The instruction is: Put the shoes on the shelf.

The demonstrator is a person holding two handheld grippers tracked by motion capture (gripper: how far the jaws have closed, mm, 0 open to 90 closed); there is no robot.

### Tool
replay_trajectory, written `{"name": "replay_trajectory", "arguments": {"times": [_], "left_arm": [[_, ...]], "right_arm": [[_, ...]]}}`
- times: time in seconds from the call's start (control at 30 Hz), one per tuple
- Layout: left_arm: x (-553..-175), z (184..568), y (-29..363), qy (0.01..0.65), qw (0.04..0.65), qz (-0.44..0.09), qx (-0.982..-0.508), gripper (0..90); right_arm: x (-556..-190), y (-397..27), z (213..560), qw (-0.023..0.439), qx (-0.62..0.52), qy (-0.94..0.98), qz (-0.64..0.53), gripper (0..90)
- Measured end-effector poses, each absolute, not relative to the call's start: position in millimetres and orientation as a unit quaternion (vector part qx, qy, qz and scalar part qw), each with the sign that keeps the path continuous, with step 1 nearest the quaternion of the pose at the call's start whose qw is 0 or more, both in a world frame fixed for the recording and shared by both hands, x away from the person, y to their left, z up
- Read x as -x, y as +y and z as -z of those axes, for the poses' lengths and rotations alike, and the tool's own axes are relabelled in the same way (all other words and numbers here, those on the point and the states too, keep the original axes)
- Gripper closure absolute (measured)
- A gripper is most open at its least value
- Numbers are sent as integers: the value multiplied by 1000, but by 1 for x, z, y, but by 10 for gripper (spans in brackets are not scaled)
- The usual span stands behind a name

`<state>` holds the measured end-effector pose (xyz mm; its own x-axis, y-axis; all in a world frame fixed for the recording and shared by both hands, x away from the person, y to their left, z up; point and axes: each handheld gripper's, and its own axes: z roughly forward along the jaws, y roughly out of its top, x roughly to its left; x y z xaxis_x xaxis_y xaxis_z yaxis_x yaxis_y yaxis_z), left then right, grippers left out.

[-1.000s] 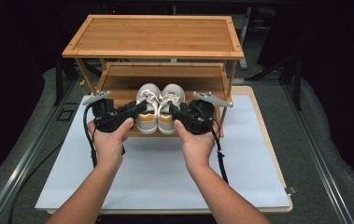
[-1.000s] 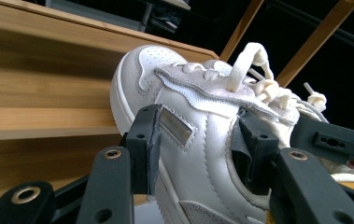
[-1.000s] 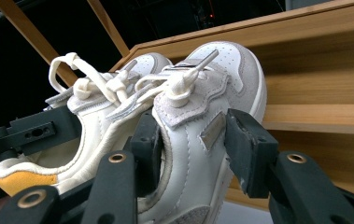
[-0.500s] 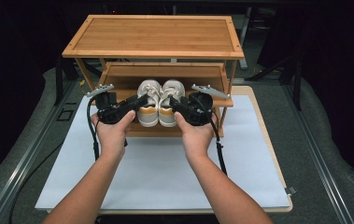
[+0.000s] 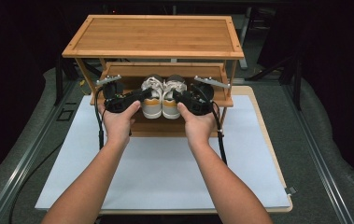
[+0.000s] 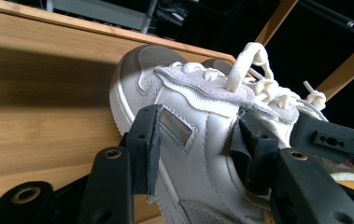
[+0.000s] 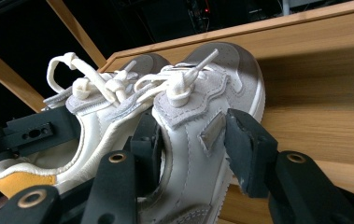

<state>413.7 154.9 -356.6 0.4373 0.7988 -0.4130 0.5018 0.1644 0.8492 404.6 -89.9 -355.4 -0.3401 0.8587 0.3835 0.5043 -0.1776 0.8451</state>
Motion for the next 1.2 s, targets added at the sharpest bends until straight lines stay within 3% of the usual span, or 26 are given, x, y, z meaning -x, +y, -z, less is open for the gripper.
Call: {"name": "replay_trajectory", "arguments": {"times": [0.67,0.83,1.2], "left_arm": [[-441,356,154,547,538,-85,-636,519],[-439,348,150,544,533,-105,-639,481],[-439,345,155,539,540,-101,-638,485]], "right_arm": [[-430,-92,354,137,-573,628,-508,540],[-433,-93,354,133,-580,618,-514,516],[-431,-94,350,133,-578,615,-520,503]]}}
